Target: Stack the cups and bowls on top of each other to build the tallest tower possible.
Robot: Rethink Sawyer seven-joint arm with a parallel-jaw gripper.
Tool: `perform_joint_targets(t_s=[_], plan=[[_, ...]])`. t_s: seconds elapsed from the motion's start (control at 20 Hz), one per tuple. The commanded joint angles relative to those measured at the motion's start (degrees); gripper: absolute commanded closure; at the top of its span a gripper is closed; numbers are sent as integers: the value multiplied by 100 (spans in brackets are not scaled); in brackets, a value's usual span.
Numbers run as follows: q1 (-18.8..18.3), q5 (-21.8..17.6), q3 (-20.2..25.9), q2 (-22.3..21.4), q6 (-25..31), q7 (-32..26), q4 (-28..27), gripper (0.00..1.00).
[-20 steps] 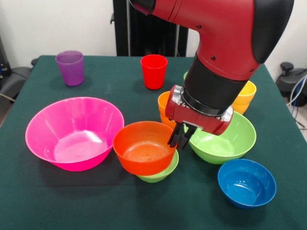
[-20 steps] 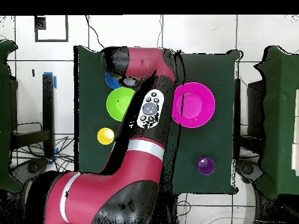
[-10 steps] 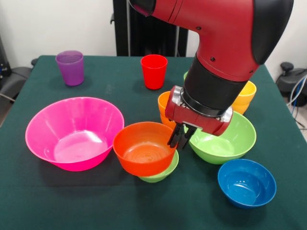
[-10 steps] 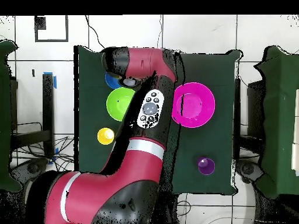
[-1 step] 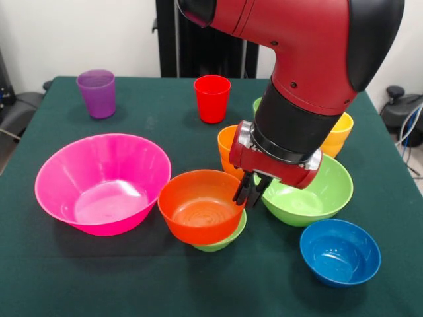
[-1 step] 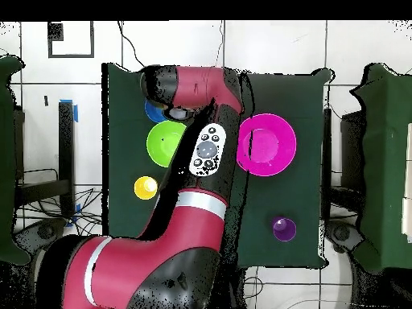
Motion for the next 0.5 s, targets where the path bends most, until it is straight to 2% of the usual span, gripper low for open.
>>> perform_joint_targets(t_s=[0.05, 0.5], plan=[[24, 47, 633, 186, 234, 528, 351, 100], [33, 26, 612, 176, 353, 483, 369, 100]])
